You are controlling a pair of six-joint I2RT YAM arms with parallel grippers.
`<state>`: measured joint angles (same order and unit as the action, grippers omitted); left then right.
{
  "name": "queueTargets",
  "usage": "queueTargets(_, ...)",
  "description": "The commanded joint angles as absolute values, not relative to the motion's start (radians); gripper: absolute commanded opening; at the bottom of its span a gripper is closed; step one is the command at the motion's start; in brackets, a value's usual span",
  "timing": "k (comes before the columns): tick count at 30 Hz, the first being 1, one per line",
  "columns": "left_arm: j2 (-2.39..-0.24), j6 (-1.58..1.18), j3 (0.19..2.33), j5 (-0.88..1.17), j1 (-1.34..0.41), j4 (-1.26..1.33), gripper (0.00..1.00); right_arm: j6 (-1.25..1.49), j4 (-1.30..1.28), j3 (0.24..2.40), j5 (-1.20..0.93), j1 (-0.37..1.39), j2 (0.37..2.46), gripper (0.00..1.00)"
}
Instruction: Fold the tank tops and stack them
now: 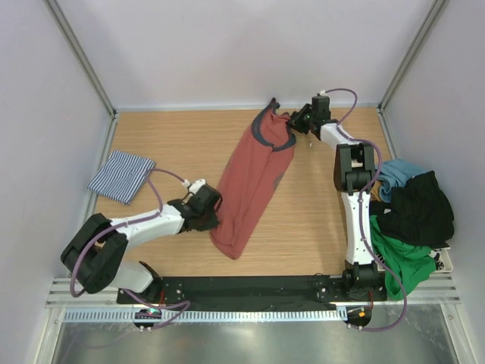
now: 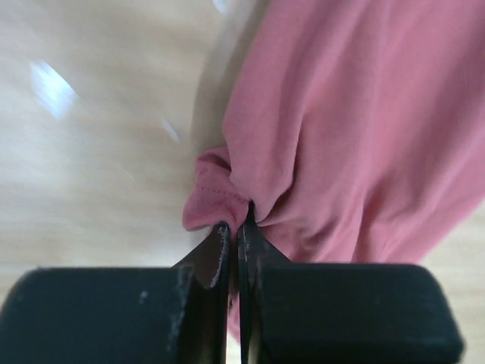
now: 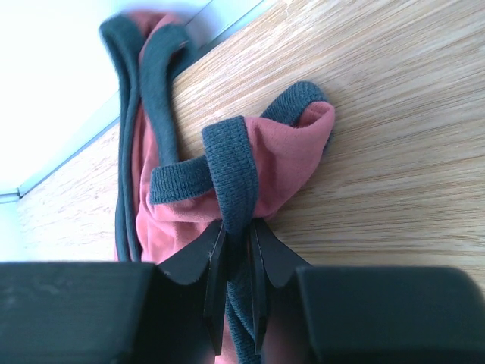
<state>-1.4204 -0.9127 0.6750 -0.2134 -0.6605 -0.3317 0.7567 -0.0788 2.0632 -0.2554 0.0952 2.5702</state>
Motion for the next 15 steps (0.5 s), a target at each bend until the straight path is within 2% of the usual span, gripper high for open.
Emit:
queueTargets(1,-1.376,-1.096,0.598,-0.196,-0.805,-0.42,0.0,0.73,-0.107,2.105,-0.279,0.098,2.582,0.22)
queueTargets(6,-1.37,-1.302,0.565,-0.198,-1.009,-0.344,0.0,0.727,-0.117,2.105,-0.31,0.118,2.588,0.22)
queueTargets(12,-1.384,-1.46,0.6,-0.328,-1.205,-0.357,0.0,0.647,-0.229,2.187,-0.298,0.179,2.611,0.22)
queueTargets(13,-1.382,-1.5,0.603,-0.346,-1.244,-0.367,0.02,0.649,-0.226,2.187,-0.295,0.184,2.609,0.23)
queueTargets(15,-1.378,-1.529,0.604,-0.394,-1.27,-0.402,0.22,0.652,-0.219,2.189,-0.29,0.189,2.608,0.23)
